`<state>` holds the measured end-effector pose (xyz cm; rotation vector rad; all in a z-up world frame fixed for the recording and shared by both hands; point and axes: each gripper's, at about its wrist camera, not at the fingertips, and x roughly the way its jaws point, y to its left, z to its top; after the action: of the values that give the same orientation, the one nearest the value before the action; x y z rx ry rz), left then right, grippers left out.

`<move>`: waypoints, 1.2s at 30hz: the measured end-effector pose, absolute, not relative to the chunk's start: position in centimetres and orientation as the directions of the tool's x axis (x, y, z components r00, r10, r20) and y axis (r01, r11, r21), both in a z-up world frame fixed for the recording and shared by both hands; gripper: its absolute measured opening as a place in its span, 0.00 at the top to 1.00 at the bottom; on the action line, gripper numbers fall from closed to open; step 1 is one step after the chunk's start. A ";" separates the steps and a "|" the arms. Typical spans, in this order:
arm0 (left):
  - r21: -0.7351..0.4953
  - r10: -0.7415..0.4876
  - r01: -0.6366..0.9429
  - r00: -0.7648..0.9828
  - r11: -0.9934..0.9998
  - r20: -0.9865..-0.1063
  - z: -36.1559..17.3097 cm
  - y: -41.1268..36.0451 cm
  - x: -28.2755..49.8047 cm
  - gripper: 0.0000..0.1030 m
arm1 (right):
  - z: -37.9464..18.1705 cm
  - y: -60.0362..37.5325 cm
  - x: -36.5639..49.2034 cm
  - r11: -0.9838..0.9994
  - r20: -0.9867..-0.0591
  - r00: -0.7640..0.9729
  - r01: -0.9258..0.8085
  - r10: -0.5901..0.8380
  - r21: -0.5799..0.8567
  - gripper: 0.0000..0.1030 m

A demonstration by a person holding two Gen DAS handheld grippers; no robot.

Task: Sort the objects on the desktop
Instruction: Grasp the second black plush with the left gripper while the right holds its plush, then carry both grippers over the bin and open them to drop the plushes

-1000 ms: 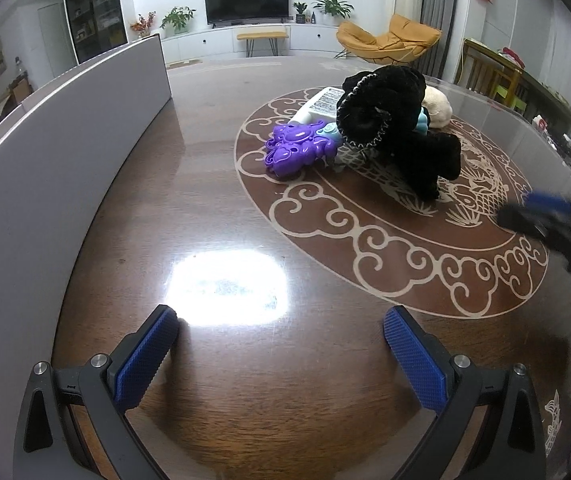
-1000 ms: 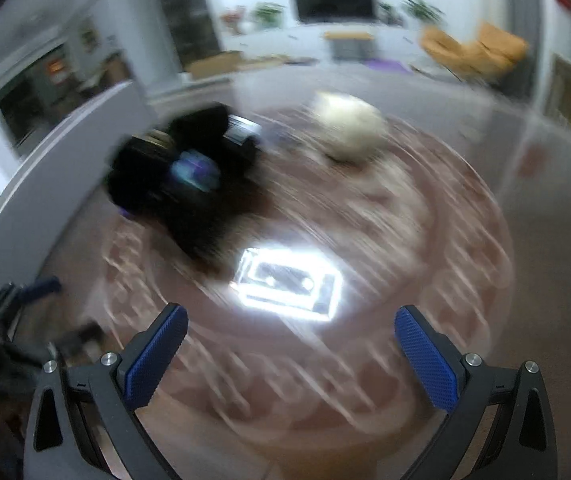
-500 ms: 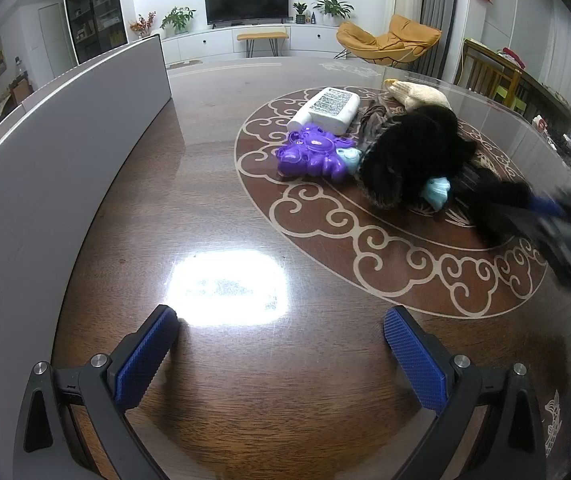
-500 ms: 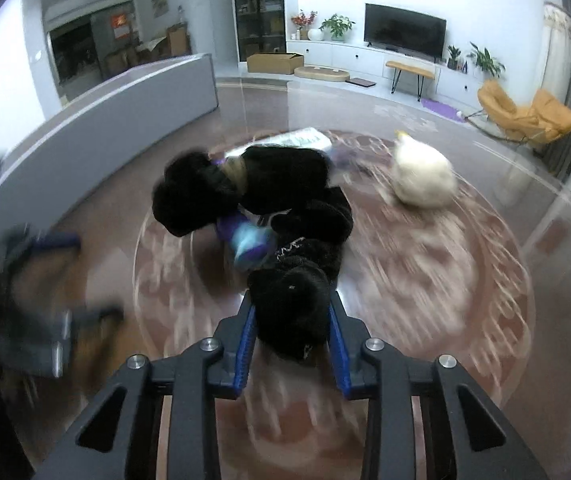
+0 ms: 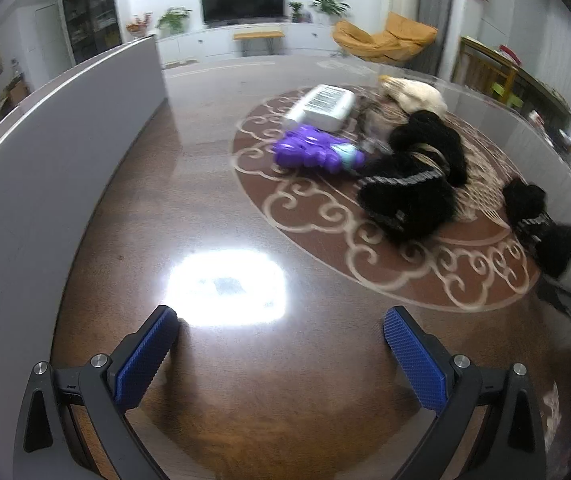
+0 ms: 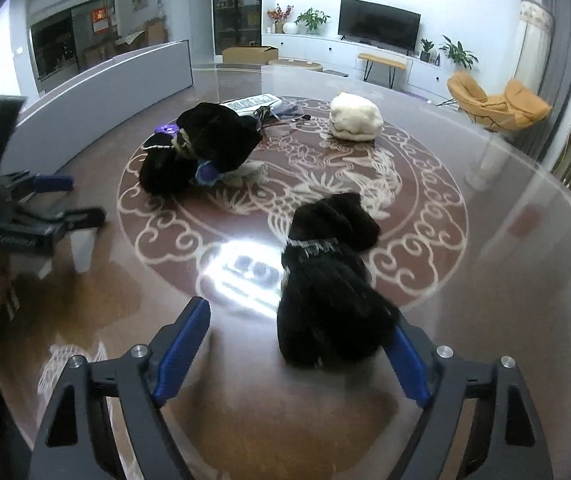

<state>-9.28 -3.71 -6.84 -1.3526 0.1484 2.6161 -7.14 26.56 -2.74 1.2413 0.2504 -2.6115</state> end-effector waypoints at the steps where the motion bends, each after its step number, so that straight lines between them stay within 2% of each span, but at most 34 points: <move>1: 0.002 0.135 -0.232 -0.573 -0.973 -0.808 -6.5 -3.3 -9.1 0.00 | -3.0 26.4 -7.4 -0.958 -0.780 -0.610 0.281 -0.137 -0.052 0.18; 6: -0.021 0.217 -0.295 -0.652 -0.955 -0.727 -2.4 -0.6 -10.0 0.00 | -3.7 27.3 -7.6 -0.977 -0.803 -0.584 0.212 -0.118 -0.010 0.10; 11: 0.043 0.209 -0.379 -0.597 -0.924 -0.774 -2.5 4.6 -14.5 0.00 | -4.0 27.1 -7.7 -0.977 -0.809 -0.576 0.213 -0.118 -0.010 0.05; 13: 0.075 0.193 -0.410 -0.572 -0.909 -0.797 -3.4 6.3 -15.1 0.33 | -4.0 27.2 -7.7 -0.977 -0.809 -0.576 0.213 -0.120 -0.007 0.05; 14: 0.086 0.181 -0.418 -0.558 -0.905 -0.810 -3.9 6.8 -15.3 0.62 | -4.0 27.2 -7.6 -0.977 -0.808 -0.576 0.213 -0.120 -0.007 0.05; 17: 0.059 0.194 -0.387 -0.582 -0.920 -0.790 -3.8 6.6 -14.5 0.66 | -4.0 27.2 -7.5 -0.977 -0.808 -0.576 0.213 -0.120 -0.007 0.05; 20: 0.009 0.211 -0.342 -0.599 -0.940 -0.772 -3.4 4.2 -11.6 0.66 | -4.0 27.2 -7.5 -0.977 -0.808 -0.576 0.214 -0.120 -0.007 0.05; 25: -0.071 0.197 -0.229 -0.590 -0.971 -0.783 -4.2 -1.2 -6.0 0.66 | -4.0 27.2 -7.5 -0.977 -0.808 -0.577 0.214 -0.120 -0.007 0.05; 26: -0.079 0.188 -0.205 -0.592 -0.976 -0.783 -4.7 -2.0 -5.1 0.63 | -4.0 27.2 -7.6 -0.977 -0.808 -0.577 0.214 -0.120 -0.007 0.05; 28: -0.083 0.174 -0.175 -0.604 -0.981 -0.778 -5.4 -2.9 -4.1 0.54 | -4.0 27.2 -7.5 -0.977 -0.808 -0.577 0.214 -0.120 -0.007 0.05; 30: -0.083 0.165 -0.165 -0.583 -0.983 -0.796 -5.9 -3.1 -4.5 0.30 | -4.0 27.2 -7.5 -0.977 -0.808 -0.576 0.215 -0.121 -0.007 0.05; 34: -0.011 0.114 -0.183 -0.565 -0.983 -0.817 -6.9 -1.9 -5.5 0.13 | -4.0 27.2 -7.4 -0.975 -0.810 -0.571 0.223 -0.132 0.002 0.02; 35: 0.016 0.100 -0.200 -0.556 -0.980 -0.825 -7.2 -1.3 -5.8 0.01 | -3.9 27.3 -7.5 -0.974 -0.809 -0.571 0.226 -0.141 0.011 0.01; 36: 0.007 0.113 -0.213 -0.544 -0.977 -0.832 -7.4 -1.0 -6.0 0.00 | -3.8 27.6 -7.6 -0.972 -0.811 -0.562 0.231 -0.164 0.036 0.01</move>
<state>-6.03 -1.03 -7.37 -1.3906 0.1589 2.6029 -7.65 27.65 -3.79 1.3349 0.1082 -2.5923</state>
